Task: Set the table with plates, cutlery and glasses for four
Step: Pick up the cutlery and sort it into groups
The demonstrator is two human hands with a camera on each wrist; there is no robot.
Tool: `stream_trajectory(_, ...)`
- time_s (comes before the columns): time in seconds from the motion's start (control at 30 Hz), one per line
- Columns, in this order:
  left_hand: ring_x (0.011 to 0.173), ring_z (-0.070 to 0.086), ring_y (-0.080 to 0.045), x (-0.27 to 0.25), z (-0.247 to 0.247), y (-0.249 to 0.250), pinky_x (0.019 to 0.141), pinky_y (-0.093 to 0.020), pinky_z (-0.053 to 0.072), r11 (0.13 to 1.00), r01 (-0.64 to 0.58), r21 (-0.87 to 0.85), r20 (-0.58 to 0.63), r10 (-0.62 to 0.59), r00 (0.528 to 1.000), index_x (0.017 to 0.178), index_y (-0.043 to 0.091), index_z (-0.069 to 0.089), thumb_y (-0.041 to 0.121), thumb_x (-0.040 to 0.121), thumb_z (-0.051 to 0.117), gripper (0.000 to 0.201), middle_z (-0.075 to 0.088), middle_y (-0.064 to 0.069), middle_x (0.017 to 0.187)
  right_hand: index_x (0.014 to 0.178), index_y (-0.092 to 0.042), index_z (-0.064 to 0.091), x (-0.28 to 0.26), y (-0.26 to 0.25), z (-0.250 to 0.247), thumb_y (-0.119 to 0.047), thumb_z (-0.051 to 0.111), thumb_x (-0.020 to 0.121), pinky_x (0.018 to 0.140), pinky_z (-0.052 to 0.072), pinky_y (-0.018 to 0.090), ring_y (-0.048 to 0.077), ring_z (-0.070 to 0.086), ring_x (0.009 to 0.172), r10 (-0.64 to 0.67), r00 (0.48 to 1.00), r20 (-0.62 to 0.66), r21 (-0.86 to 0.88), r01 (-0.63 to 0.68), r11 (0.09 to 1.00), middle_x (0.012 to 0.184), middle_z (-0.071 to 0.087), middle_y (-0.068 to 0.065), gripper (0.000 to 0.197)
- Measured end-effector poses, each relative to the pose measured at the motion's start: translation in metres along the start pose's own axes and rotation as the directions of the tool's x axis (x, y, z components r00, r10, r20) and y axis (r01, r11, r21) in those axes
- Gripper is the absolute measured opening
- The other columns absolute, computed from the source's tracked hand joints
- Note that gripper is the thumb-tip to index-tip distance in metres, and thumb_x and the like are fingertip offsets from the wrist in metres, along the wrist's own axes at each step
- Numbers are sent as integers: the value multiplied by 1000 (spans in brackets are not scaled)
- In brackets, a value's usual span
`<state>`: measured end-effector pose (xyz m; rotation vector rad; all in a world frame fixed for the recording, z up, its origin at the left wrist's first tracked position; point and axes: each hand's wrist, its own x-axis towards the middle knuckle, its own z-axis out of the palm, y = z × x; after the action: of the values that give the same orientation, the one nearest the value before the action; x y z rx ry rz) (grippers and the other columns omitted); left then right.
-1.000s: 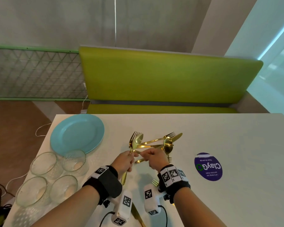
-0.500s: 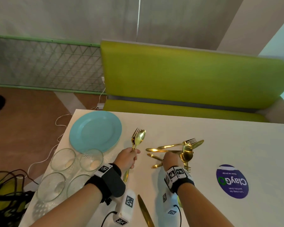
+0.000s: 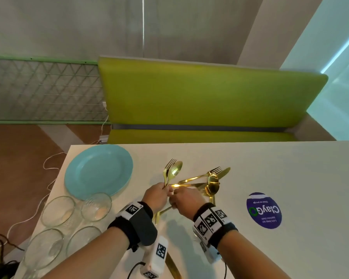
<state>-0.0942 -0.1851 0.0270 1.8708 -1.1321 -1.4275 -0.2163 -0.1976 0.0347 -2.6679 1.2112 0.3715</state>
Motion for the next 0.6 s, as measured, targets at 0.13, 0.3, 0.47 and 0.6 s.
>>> stream_trajectory(0.13,74,60,-30,-6,10,-3,65,-29,43,1000,13,-22,59,-11,998,95,12,56,18,99,34,24,62,-12,84,105,-8,65,-5,-5,-12,-8,45,94,82,51,37,27,60,100,-22,1000,-22,-47,21,999,109,64,9,23)
stream_trajectory(0.3,56,51,-19,-11,14,-4,51,-24,40,994,50,-101,54,-45,998,83,23,51,22,98,29,27,58,-6,72,105,-8,67,-12,-5,-12,-16,41,96,79,49,35,26,61,98,11,995,-100,18,-9,1000,107,64,9,28)
stream_trajectory(0.47,54,39,-14,-15,16,-2,50,-23,31,995,59,-80,84,-53,995,86,14,51,15,99,28,26,49,-3,65,91,-13,74,-30,9,-11,-20,61,87,76,53,37,23,63,93,170,911,-377,355,-28,934,95,70,5,15)
stream_trajectory(0.6,58,40,-13,-16,11,2,53,-22,33,993,66,-101,51,-61,997,92,9,53,13,100,30,25,46,-2,67,93,-15,75,-55,53,-17,-21,67,83,75,40,12,14,63,86,602,743,-293,683,-278,676,95,73,0,14)
